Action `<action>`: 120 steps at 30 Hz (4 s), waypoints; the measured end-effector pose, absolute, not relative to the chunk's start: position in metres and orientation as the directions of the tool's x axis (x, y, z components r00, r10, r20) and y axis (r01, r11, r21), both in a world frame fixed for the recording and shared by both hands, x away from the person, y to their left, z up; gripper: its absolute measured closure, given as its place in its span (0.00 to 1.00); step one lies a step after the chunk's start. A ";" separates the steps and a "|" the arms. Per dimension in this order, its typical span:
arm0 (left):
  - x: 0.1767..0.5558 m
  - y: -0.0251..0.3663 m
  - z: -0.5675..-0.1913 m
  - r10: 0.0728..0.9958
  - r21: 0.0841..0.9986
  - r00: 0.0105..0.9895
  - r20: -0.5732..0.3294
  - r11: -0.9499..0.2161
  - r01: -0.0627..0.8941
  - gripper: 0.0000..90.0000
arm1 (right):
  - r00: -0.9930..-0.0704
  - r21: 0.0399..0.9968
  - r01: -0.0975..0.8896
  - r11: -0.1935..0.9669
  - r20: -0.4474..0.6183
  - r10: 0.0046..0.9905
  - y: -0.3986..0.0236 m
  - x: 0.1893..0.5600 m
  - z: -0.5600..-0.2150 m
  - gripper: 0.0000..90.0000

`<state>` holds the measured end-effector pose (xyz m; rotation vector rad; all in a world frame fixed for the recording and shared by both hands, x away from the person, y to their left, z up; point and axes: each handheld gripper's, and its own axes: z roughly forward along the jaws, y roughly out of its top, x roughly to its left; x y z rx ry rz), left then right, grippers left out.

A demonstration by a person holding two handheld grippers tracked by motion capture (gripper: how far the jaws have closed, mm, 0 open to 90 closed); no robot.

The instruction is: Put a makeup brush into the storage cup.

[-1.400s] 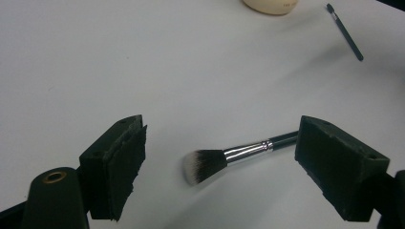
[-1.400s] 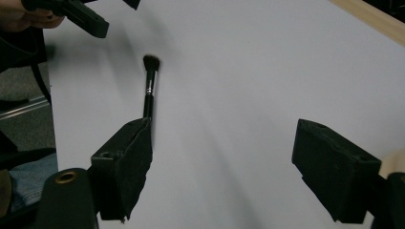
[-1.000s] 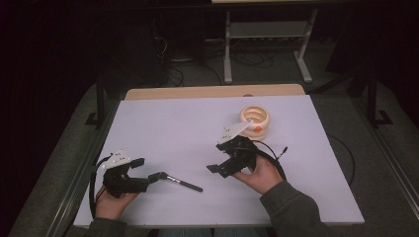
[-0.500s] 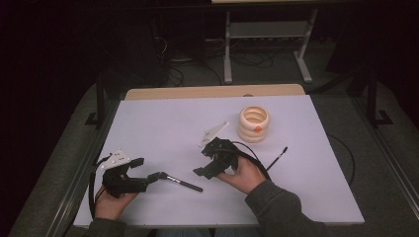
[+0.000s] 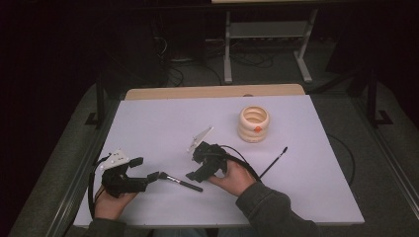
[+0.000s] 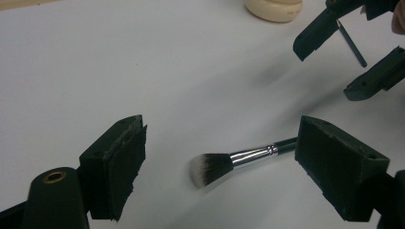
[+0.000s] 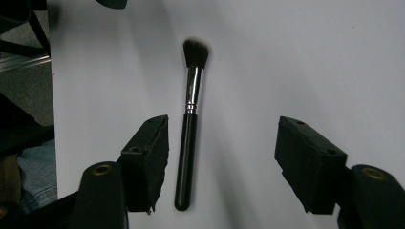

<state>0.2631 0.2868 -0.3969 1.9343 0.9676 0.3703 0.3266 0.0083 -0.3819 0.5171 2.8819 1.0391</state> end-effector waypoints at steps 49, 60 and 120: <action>0.264 0.287 -0.398 0.750 0.832 0.649 -0.126 -0.277 0.481 0.19 | -0.961 0.449 0.268 0.852 0.058 0.272 0.049 0.313 -0.424 0.80; 0.264 0.287 -0.398 0.753 0.831 0.646 -0.125 -0.277 0.483 0.19 | -0.958 0.436 0.261 0.862 0.006 0.287 0.052 0.308 -0.425 0.87; 0.277 0.239 -0.391 0.582 0.820 0.786 -0.207 -0.335 0.464 0.28 | -0.906 0.694 0.368 0.619 0.118 0.406 -0.080 0.310 -0.368 0.88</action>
